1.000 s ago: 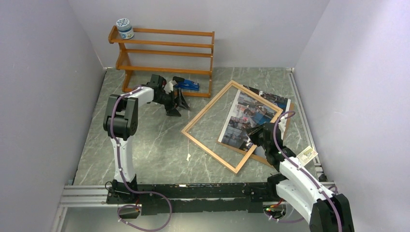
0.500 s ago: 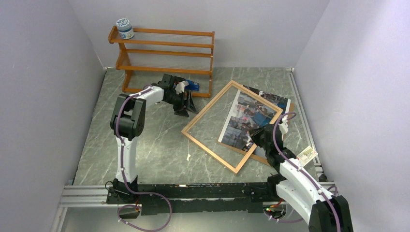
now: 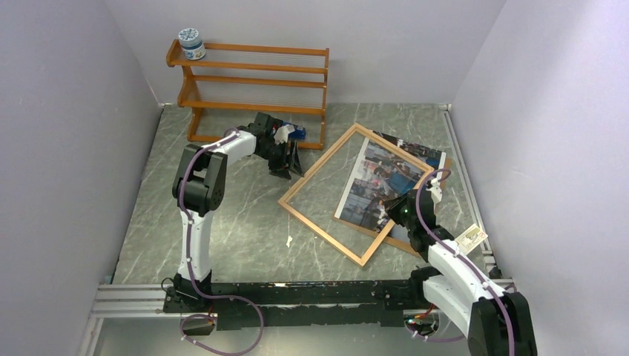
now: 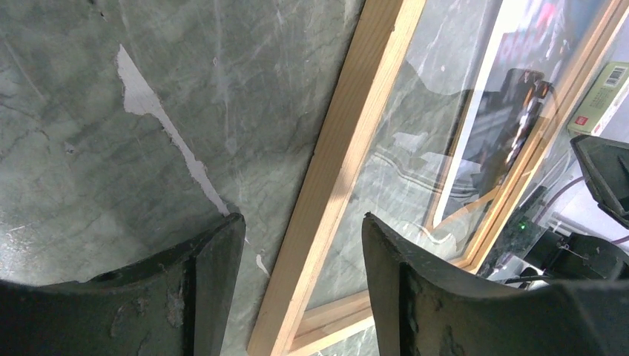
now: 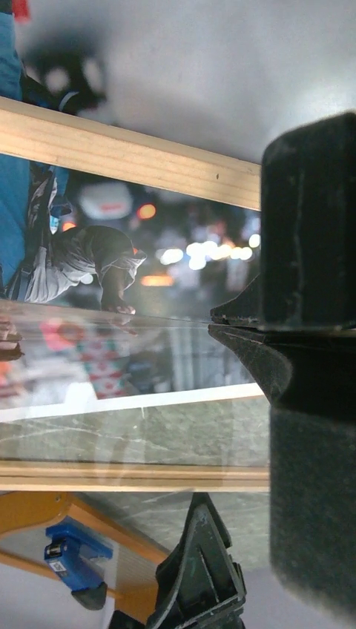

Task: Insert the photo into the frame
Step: Place the photo frame item in the photo frame, then adjust the photo frame at the center of the board, then pick up the photo at the center of the board.

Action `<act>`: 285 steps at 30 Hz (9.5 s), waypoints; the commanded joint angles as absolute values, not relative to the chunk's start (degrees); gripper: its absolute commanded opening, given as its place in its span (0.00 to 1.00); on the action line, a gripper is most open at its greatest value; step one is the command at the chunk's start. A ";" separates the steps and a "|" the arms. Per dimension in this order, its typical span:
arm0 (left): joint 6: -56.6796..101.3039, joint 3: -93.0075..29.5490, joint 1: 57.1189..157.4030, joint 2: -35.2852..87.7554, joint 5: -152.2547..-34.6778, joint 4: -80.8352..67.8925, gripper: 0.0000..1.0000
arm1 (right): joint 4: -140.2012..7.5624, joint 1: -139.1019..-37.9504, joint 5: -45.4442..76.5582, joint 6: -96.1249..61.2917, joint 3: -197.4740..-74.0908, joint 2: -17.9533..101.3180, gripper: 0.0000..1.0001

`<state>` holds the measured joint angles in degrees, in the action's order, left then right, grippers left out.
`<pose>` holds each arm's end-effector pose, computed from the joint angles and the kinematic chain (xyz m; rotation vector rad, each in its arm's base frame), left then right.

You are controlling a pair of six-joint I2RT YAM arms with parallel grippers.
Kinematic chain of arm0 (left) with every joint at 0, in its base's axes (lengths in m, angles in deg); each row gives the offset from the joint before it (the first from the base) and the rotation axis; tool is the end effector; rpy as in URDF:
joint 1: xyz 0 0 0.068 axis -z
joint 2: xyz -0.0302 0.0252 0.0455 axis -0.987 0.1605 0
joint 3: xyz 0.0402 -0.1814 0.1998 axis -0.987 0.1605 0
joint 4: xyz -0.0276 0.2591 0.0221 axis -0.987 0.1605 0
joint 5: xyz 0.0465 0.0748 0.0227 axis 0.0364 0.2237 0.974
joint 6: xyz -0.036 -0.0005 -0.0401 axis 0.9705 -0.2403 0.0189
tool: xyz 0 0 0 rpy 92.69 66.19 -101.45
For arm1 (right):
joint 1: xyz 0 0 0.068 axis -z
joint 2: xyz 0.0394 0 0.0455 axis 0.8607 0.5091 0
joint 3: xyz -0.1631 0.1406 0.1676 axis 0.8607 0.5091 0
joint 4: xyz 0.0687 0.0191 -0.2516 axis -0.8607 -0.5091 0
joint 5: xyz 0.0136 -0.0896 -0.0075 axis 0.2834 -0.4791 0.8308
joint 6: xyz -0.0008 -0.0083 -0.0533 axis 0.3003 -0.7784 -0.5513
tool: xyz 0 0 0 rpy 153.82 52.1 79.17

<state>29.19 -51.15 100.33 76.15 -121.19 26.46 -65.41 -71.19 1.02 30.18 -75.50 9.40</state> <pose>0.4208 -0.1718 0.1499 0.2276 2.7406 -1.0440 0.1724 0.0317 0.1674 0.8637 2.0171 0.5377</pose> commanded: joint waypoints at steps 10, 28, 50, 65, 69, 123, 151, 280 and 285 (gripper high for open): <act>26.61 -51.14 102.69 79.42 -119.20 27.19 0.65 | -59.11 -70.48 3.92 22.78 -75.69 9.84 0.00; 26.92 -51.04 103.76 80.77 -120.10 27.18 0.61 | -55.33 -70.52 3.18 17.03 -73.96 7.52 0.00; 27.06 -50.79 105.02 82.19 -116.38 28.59 0.50 | -45.43 -70.43 5.37 23.82 -72.11 14.96 0.06; 27.43 -50.59 105.11 81.87 -112.75 29.47 0.46 | -60.02 -69.86 2.10 29.99 -77.22 14.72 0.48; 27.43 -51.00 105.10 81.80 -112.27 30.11 0.46 | -65.31 -69.51 1.48 29.35 -80.20 15.21 0.61; 28.99 -42.73 105.28 75.05 -113.97 28.23 0.57 | -76.16 -68.72 26.75 38.28 -86.41 24.64 0.74; 20.85 -36.55 102.36 65.71 -91.65 43.94 0.74 | -78.13 -101.83 11.79 57.83 -100.79 39.80 0.74; 43.51 -75.93 132.92 82.41 -123.79 14.36 0.54 | -104.69 -35.88 11.33 15.08 -91.91 23.32 0.69; 43.28 -75.90 134.72 82.92 -121.63 15.24 0.52 | -104.03 -35.98 11.32 15.50 -91.39 25.48 0.69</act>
